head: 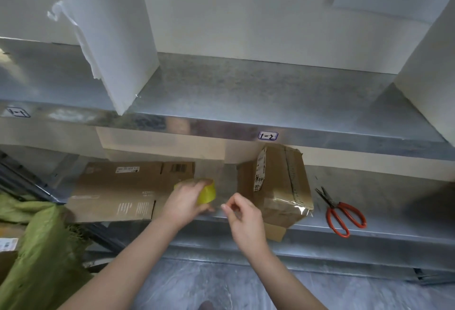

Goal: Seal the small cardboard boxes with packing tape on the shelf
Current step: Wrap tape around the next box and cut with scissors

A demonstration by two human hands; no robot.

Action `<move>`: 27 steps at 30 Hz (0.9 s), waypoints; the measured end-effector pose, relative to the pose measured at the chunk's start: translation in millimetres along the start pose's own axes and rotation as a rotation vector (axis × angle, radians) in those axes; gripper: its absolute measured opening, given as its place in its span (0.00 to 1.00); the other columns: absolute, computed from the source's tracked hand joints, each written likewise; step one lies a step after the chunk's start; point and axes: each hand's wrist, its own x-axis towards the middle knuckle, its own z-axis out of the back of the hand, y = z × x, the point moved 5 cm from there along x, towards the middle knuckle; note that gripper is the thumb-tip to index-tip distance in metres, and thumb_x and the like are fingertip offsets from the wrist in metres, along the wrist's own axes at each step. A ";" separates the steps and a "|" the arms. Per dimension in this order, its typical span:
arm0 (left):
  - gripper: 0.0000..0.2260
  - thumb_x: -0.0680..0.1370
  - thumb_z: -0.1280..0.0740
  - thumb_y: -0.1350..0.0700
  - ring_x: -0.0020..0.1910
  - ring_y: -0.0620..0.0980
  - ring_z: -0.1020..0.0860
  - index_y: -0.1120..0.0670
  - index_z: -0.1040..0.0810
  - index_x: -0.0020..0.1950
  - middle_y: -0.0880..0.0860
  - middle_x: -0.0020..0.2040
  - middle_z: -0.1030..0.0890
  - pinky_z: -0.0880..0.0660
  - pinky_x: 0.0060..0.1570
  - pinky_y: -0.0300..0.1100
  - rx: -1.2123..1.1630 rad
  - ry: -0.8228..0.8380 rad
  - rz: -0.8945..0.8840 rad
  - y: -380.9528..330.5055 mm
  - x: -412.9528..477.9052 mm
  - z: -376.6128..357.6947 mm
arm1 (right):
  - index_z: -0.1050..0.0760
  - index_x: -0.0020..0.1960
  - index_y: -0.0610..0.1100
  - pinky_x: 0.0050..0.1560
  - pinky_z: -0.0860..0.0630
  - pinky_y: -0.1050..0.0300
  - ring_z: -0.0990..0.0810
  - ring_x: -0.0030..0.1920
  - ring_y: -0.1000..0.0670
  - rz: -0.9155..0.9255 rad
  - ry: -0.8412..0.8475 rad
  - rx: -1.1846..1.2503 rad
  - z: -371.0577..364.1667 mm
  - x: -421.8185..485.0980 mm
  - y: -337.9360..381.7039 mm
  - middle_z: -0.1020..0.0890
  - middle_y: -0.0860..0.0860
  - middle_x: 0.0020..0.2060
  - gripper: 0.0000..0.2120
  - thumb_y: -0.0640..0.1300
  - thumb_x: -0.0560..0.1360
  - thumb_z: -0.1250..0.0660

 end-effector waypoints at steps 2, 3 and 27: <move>0.36 0.69 0.27 0.41 0.70 0.53 0.31 0.51 0.33 0.74 0.53 0.70 0.28 0.38 0.70 0.45 0.055 -0.017 0.010 -1.5 5.8 -8.2 | 0.27 0.41 0.49 0.43 0.21 0.50 0.21 0.38 0.51 -0.212 -0.030 0.148 1.5 11.9 -16.6 0.20 0.51 0.33 0.07 0.45 0.78 0.33; 0.36 0.70 0.27 0.41 0.71 0.54 0.33 0.51 0.34 0.74 0.54 0.71 0.29 0.40 0.72 0.45 0.081 -0.022 0.018 -1.2 7.7 -12.0 | 0.26 0.42 0.49 0.43 0.20 0.48 0.19 0.37 0.51 -0.297 -0.019 0.187 -0.8 17.7 -23.7 0.19 0.50 0.32 0.06 0.44 0.78 0.33; 0.24 0.77 0.34 0.46 0.62 0.51 0.29 0.44 0.35 0.72 0.49 0.60 0.22 0.39 0.63 0.43 0.192 0.171 -0.086 55.3 13.1 -56.1 | 0.28 0.41 0.49 0.35 0.25 0.58 0.17 0.32 0.54 -0.732 0.075 0.056 -54.6 31.5 -96.6 0.16 0.53 0.30 0.09 0.51 0.79 0.36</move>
